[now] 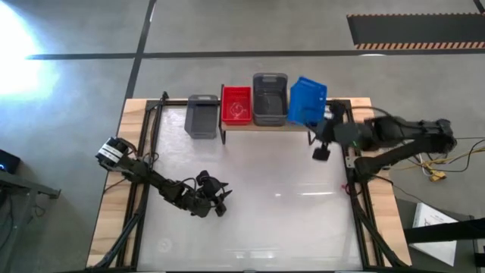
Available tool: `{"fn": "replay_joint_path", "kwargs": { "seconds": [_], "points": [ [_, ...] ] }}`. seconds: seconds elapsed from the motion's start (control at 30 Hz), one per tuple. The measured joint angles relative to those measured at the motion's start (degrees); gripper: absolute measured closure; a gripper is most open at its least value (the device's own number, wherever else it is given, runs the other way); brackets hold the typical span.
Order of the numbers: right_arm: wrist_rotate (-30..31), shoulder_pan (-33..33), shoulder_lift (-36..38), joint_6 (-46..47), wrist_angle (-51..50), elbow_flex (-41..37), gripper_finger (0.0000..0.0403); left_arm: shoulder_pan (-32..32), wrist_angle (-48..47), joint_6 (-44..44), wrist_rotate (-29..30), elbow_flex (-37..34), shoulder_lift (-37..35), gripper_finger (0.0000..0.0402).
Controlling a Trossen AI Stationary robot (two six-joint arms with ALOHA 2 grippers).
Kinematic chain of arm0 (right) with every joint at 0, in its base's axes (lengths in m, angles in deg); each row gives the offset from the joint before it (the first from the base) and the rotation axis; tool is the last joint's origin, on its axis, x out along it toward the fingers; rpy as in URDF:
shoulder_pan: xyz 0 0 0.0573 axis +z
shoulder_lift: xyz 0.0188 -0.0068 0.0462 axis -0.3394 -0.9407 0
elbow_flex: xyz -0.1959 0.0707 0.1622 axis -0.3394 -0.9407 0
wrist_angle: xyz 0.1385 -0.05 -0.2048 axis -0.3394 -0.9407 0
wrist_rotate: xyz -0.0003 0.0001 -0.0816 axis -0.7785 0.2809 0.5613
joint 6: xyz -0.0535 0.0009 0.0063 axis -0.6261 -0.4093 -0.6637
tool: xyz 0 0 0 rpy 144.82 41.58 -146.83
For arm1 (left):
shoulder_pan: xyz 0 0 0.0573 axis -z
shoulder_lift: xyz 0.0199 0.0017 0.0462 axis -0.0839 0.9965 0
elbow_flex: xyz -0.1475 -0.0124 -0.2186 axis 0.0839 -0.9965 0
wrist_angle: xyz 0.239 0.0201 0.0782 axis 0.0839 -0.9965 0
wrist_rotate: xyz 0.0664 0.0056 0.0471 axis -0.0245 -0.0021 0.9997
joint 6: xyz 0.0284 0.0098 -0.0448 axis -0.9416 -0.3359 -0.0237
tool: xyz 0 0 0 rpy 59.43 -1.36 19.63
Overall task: Stack baskets on shelf by color
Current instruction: Stack the blue bin into the blue bin on the shelf
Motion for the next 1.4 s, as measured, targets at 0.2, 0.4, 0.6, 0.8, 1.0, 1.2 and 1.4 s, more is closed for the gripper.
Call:
{"fn": "replay_joint_path", "kwargs": {
  "seconds": [0.2,0.4,0.6,0.8,1.0,1.2,1.4],
  "points": [
    [-15.61,-21.54,-1.92,-12.32,-2.28,-0.93,0.0394,-0.02,-0.02,-0.02,-0.02,0.0,-0.02,0.0263],
    [-29.87,-35.74,-5.47,-19.0,-2.09,-1.06,0.0394,-0.02,-0.02,-0.02,-0.04,-0.02,-0.02,0.0263],
    [-33.39,-39.25,-7.49,-21.48,-5.52,-1.06,0.0394,-0.02,-0.02,0.04,-0.06,-0.02,-0.02,0.0263],
    [-33.04,-39.26,-8.02,-22.16,-8.1,-0.86,0.0393,-0.02,-0.01,0.1,-0.07,-0.02,-0.02,0.0263],
    [-32.91,-39.26,-7.51,-22.87,-8.15,-0.19,0.0357,-0.08,0.0,0.12,-0.08,0.09,-0.02,0.0263],
    [-31.68,-39.25,-6.82,-20.47,-8.31,-0.18,0.0287,-0.1,0.59,0.1,-0.1,0.09,-0.02,0.0263],
    [-31.22,-38.83,-6.63,-9.26,-9.07,-0.65,0.0257,-0.1,0.79,-1.03,-0.25,0.09,-0.27,0.0263]
  ]
}}
